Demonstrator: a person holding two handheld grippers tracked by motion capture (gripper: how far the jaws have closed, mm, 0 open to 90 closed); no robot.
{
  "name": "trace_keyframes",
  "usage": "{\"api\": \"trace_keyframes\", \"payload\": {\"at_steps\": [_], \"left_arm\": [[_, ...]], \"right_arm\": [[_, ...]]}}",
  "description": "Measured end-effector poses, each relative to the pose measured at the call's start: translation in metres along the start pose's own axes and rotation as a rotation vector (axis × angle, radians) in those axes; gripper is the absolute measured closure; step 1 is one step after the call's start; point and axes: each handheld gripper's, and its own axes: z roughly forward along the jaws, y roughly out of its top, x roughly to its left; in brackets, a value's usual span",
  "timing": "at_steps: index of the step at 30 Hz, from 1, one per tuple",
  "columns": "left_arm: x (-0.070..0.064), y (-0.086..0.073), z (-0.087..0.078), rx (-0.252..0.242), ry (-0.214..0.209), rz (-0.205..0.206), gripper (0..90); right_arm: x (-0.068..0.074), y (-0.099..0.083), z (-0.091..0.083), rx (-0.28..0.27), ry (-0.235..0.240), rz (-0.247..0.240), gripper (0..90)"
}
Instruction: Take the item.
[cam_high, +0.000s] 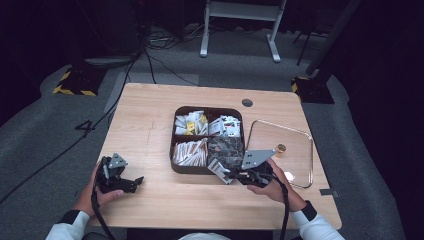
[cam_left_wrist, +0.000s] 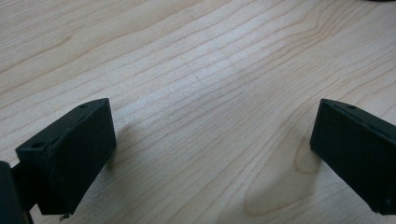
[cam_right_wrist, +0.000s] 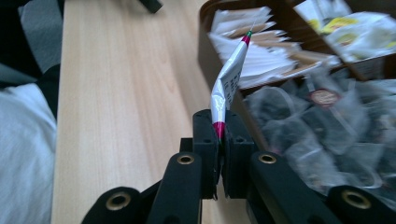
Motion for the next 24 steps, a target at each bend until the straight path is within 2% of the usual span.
{"api": "trace_keyframes", "payload": {"at_steps": [1, 9, 15, 24], "left_arm": [[0.0, 0.0, 0.0, 0.0, 0.0, 0.0, 0.5], [0.0, 0.0, 0.0, 0.0, -0.001, 0.001, 0.5], [0.0, 0.0, 0.0, 0.0, -0.001, 0.001, 0.5], [0.0, 0.0, 0.0, 0.0, -0.001, 0.001, 0.5]], "right_arm": [[0.004, -0.001, 0.006, 0.02, 0.016, -0.012, 86.5], [0.013, -0.005, 0.027, 0.077, 0.069, -0.034, 86.4], [0.016, -0.006, 0.032, 0.094, 0.085, -0.044, 86.3], [0.012, -0.012, 0.04, 0.125, 0.107, -0.042, 84.0]]}}
